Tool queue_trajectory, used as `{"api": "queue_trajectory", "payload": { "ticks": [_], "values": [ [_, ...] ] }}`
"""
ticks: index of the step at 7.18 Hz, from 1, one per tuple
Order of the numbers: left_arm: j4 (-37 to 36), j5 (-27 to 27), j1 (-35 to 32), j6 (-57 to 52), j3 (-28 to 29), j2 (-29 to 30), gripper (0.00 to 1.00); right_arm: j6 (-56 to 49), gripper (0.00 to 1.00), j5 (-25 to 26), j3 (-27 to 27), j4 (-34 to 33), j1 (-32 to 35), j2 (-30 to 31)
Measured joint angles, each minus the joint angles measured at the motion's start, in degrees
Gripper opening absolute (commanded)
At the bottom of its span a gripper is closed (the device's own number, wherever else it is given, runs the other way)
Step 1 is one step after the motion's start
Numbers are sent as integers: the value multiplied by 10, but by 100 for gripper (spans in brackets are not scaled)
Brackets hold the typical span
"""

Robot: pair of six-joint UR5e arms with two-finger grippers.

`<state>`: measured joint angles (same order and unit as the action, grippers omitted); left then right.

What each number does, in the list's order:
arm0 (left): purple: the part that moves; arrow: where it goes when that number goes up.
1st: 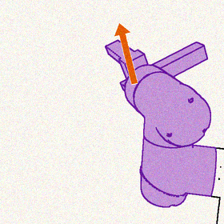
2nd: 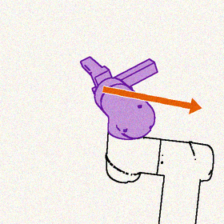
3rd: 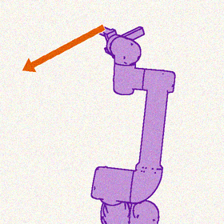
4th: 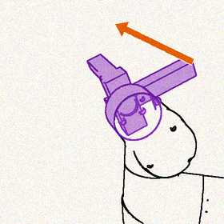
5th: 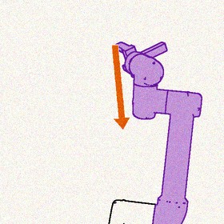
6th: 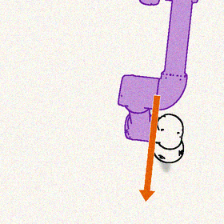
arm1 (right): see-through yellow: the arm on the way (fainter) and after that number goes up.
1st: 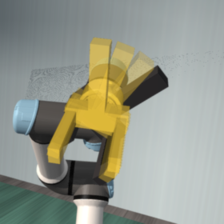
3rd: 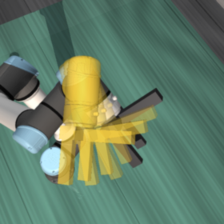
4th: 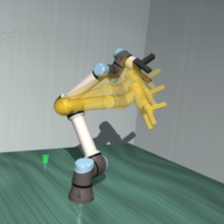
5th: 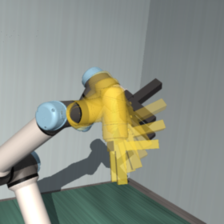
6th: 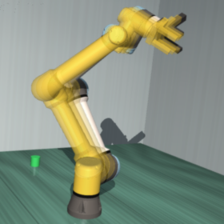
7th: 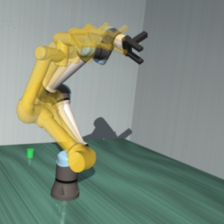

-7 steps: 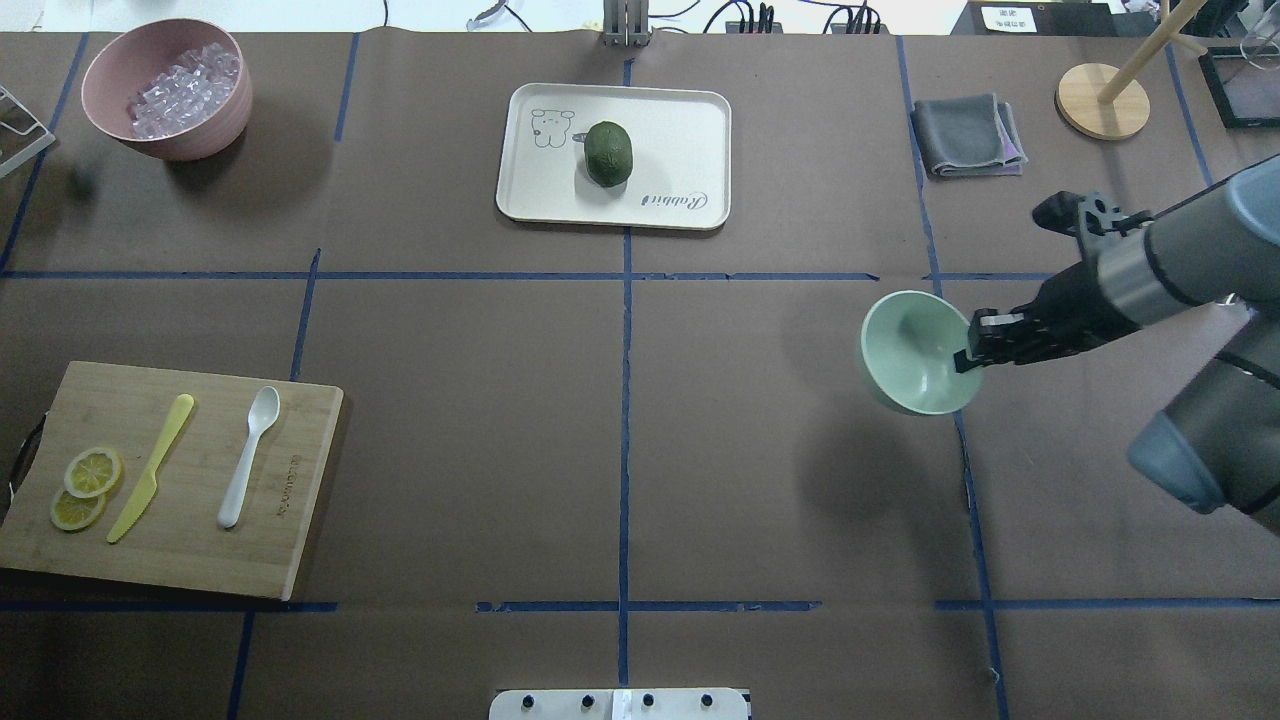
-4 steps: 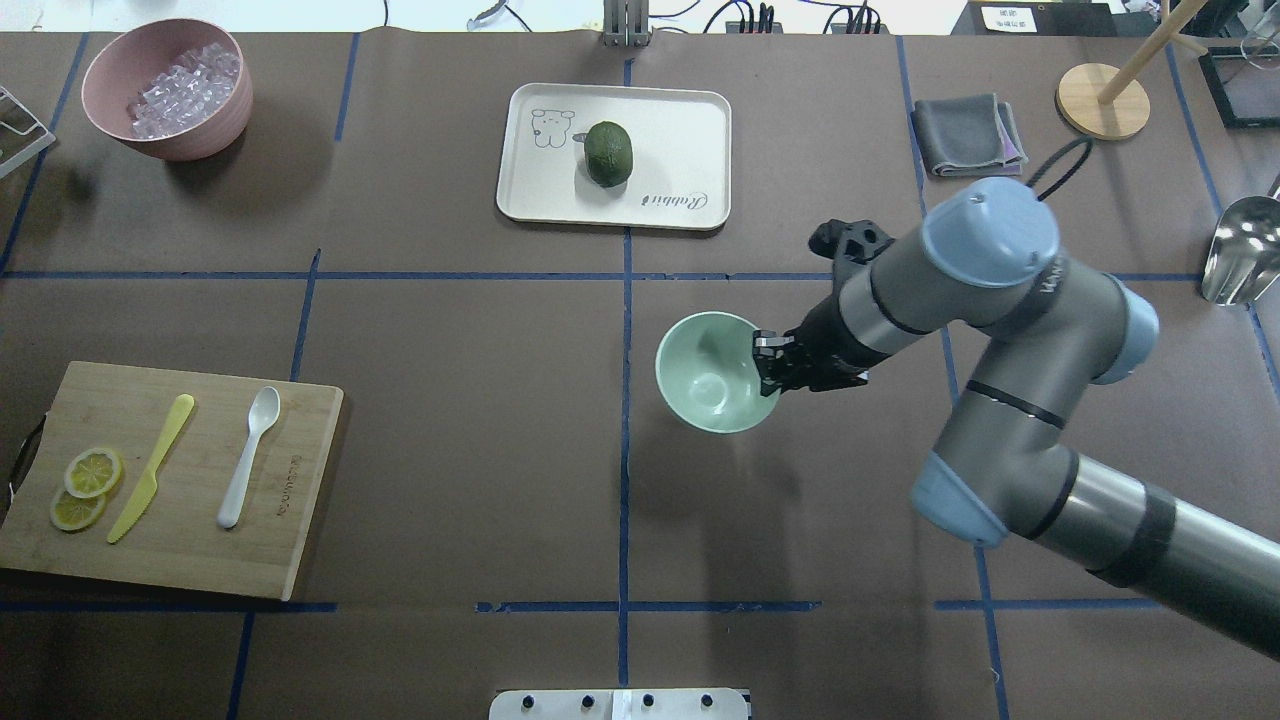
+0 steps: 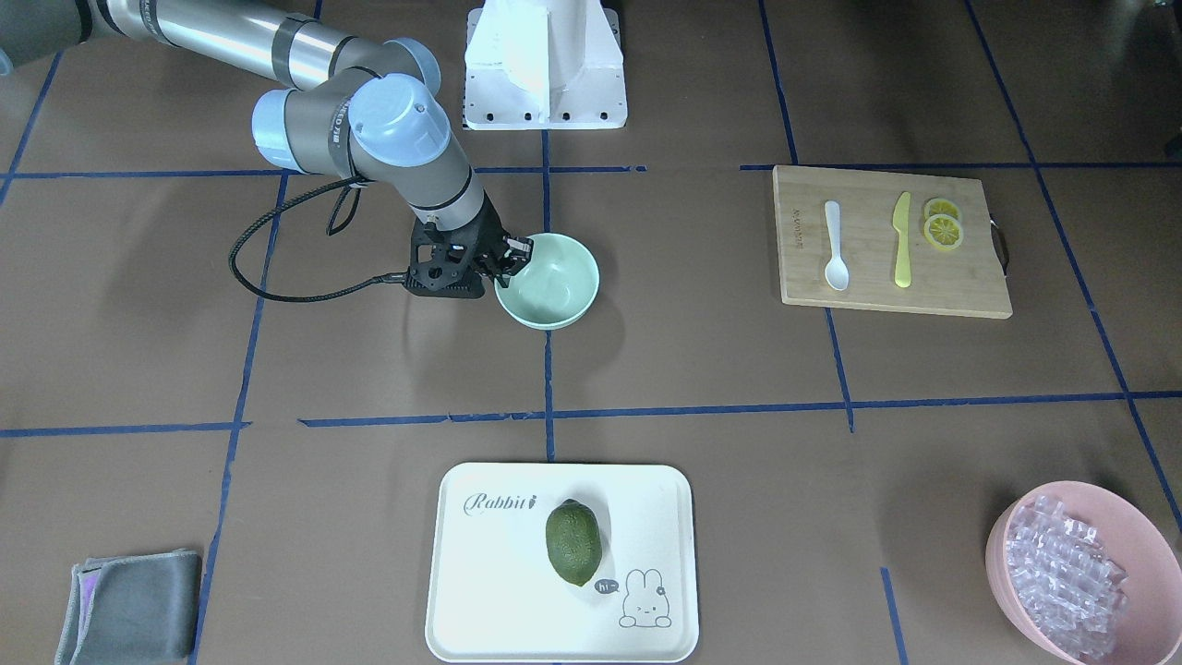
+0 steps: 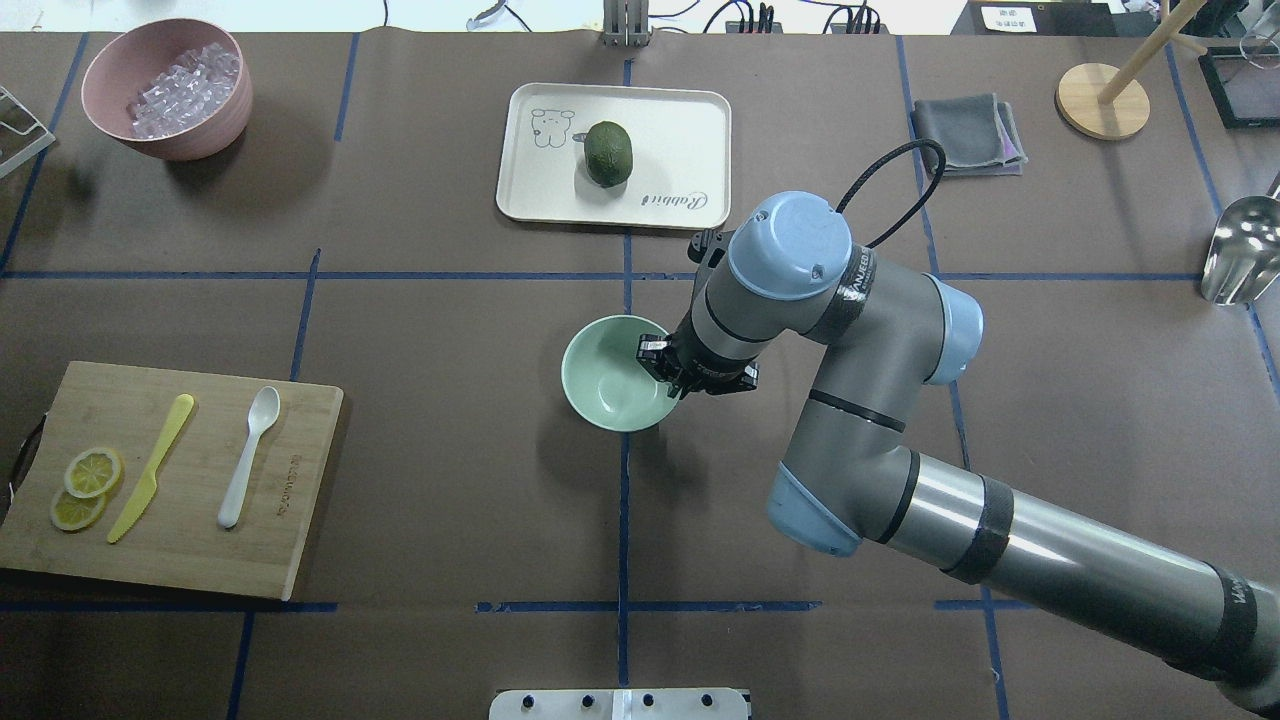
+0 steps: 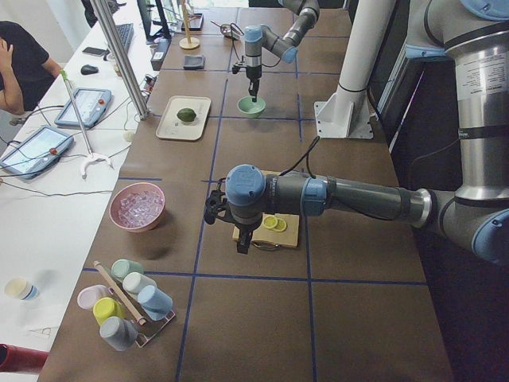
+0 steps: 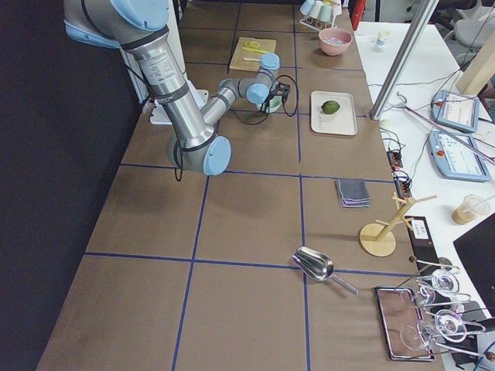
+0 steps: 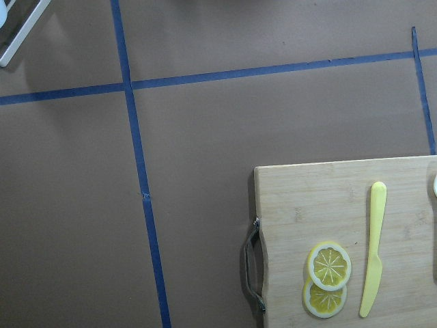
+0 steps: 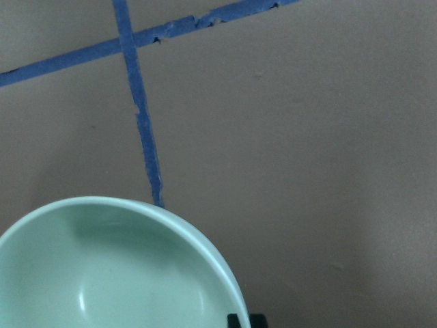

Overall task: Place spoon in bowl
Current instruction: 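Carry the green bowl with the right gripper toward the table center and set it down, then open and lift the right gripper while the left gripper reaches toward the white spoon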

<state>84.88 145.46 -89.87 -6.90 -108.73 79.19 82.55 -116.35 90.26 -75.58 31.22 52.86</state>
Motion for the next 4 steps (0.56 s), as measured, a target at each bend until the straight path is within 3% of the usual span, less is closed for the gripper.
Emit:
{"api": "queue_trajectory", "payload": {
  "ticks": [1, 2, 3, 4],
  "values": [
    [1, 0, 2, 6, 0, 0, 100, 0, 41, 1, -2, -1, -4, -1],
    [1, 1, 6, 10, -1, 1, 100, 0, 50, 1, -2, -1, -5, 0],
    [3, 1, 15, 18, -1, 2, 100, 0, 93, 0, -2, -3, -6, 0],
    [18, 1, 31, 43, -1, 4, 100, 0, 99, -1, 0, -4, -6, 2]
  ]
}}
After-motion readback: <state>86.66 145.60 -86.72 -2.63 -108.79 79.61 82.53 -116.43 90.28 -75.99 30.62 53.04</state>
